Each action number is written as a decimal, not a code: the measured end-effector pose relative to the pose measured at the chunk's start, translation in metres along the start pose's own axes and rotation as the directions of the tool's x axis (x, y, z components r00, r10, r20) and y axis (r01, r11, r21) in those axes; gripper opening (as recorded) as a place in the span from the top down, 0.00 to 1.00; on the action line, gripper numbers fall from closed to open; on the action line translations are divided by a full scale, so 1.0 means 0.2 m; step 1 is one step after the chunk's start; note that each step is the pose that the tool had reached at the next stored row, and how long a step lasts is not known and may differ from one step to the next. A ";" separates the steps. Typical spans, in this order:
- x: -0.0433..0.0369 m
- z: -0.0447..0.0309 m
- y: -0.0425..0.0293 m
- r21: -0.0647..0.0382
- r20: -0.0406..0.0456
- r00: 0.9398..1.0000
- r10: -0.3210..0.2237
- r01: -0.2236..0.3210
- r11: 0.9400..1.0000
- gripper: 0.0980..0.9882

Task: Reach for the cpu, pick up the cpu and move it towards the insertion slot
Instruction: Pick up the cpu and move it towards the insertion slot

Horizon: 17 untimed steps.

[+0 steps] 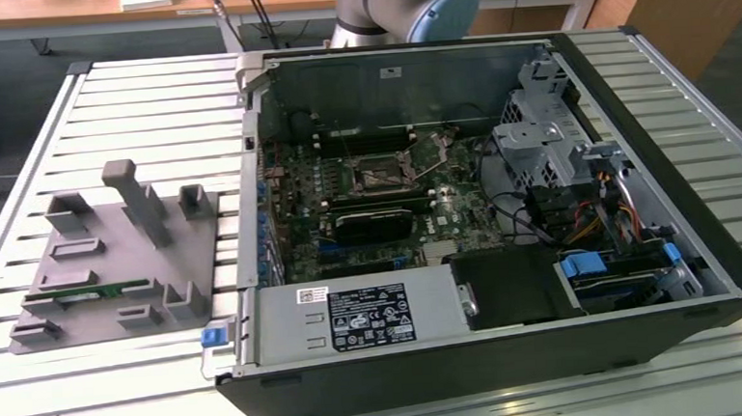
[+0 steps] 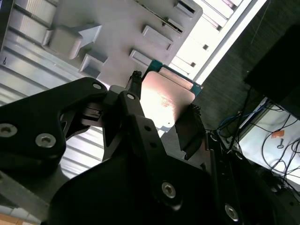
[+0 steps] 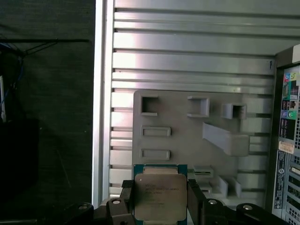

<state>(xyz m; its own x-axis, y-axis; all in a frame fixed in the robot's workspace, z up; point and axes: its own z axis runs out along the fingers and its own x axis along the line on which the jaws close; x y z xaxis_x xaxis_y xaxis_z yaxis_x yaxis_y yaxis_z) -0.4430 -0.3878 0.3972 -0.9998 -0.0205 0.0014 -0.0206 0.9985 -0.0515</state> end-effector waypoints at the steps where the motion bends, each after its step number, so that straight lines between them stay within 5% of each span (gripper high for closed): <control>1: 0.000 -0.006 0.001 0.001 0.000 1.000 0.000 0.000 1.000 0.50; 17: -0.004 -0.066 0.010 0.011 0.000 1.000 0.000 0.000 1.000 0.50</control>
<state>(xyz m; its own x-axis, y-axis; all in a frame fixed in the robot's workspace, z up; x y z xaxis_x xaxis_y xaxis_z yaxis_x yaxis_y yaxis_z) -0.4422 -0.3852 0.4102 -0.9998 -0.0206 0.0014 -0.0206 0.9978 -0.0625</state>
